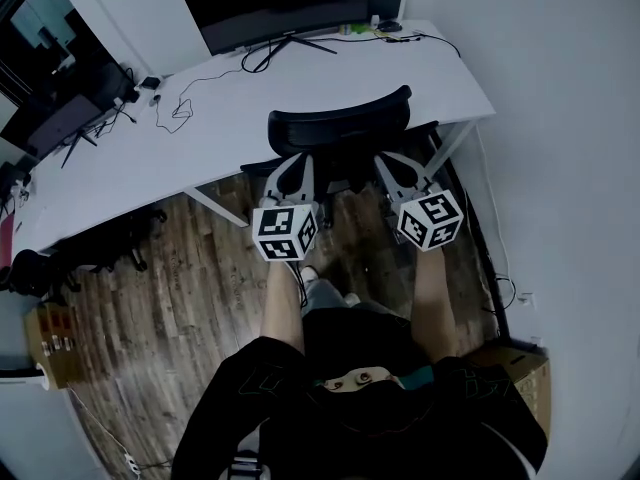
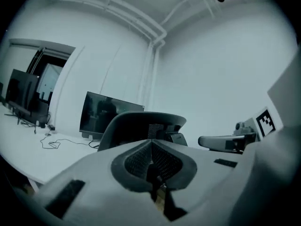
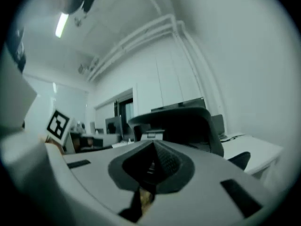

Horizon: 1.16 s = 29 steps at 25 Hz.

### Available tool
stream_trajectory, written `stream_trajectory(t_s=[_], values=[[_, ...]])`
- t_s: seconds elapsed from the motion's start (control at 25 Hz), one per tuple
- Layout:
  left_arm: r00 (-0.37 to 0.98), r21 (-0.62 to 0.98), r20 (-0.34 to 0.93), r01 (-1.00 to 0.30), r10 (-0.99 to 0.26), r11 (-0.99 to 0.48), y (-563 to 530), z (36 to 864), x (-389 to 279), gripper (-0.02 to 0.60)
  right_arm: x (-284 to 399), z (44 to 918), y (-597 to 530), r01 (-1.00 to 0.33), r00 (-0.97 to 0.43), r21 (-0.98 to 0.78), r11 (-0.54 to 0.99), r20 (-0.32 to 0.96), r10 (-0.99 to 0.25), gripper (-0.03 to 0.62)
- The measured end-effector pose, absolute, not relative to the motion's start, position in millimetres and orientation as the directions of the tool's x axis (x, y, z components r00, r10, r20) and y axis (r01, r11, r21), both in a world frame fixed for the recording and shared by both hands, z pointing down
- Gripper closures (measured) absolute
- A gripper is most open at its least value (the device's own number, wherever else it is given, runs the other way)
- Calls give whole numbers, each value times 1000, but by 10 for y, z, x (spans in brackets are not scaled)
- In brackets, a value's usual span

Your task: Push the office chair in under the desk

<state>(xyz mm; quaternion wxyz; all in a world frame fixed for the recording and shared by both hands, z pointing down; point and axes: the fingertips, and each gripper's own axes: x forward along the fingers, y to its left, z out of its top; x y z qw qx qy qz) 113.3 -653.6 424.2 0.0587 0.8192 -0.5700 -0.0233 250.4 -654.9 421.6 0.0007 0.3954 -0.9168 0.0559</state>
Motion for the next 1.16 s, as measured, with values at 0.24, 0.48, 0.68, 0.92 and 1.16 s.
stream_trajectory(t_s=[0.24, 0.48, 0.68, 0.92, 1.16], values=[[322, 144, 23, -938, -946, -316, -6452, 4317, 1148, 574, 2593, 4310, -6529, -778, -628, -93, 621, 98, -772, 589], [315, 121, 31, -943, -949, -309, -6386, 4305, 1105, 574, 2512, 4316, -6502, -781, -624, -98, 617, 104, -774, 589], [292, 112, 37, -951, -956, -287, -6311, 4309, 983, 574, 2424, 4270, -6464, -779, -627, -87, 621, 95, -774, 589], [279, 107, 32, -956, -960, -274, -6242, 4288, 926, 574, 2340, 4230, -6416, -767, -642, -70, 638, 90, -762, 589], [279, 104, 29, -956, -960, -275, -6178, 4266, 894, 574, 2289, 4171, -6364, -766, -643, -63, 640, 79, -762, 589]])
